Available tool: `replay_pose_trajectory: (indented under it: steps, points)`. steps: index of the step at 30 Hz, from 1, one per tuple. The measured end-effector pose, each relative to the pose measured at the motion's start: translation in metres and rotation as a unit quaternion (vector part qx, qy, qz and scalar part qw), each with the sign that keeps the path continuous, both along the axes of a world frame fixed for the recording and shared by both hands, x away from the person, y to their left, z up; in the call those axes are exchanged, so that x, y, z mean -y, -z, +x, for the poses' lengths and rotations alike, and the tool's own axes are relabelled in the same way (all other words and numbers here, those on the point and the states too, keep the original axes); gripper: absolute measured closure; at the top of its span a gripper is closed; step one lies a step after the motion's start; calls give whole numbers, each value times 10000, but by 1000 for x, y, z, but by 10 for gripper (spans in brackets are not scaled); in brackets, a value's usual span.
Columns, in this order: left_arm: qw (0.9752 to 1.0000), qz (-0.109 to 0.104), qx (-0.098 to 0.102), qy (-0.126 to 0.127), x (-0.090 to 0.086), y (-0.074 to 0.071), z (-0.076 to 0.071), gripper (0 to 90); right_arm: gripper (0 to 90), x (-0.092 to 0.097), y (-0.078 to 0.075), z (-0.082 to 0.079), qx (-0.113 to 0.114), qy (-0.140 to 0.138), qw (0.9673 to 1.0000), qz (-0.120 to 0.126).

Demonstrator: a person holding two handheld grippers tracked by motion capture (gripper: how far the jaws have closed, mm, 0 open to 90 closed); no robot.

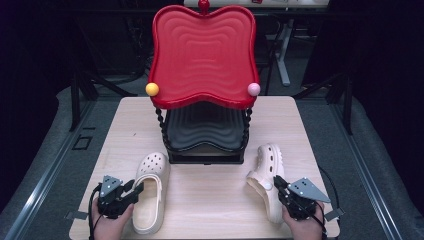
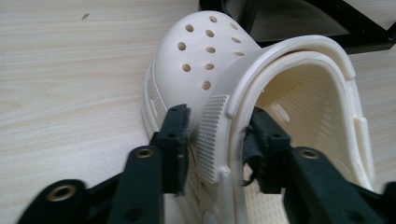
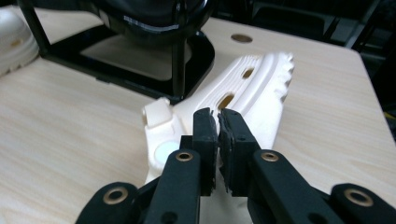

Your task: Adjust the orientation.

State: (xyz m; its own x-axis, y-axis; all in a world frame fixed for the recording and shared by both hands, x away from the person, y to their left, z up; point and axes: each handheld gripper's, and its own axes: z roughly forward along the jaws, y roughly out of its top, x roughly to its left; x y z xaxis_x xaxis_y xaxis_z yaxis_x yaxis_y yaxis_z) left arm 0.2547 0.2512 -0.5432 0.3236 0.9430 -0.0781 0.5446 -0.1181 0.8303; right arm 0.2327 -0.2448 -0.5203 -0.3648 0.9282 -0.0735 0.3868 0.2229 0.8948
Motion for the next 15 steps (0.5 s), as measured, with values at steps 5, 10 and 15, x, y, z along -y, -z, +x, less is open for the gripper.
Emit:
replay_pose_trajectory:
  steps: [5, 10, 15]
  points:
    - [9999, 4, 133, 5, -3, 0, 1, 511, 885, 1, 1, 0, 32, 85, 10000, -2]
    - [9998, -5, 199, 82, -4, 0, 2, 486, 898, 3, 0, -1, 35, 163, 9999, 29]
    - [9996, -4, 256, 117, -4, -1, 1, 477, 898, 14, -2, -3, 22, 364, 9992, 165]
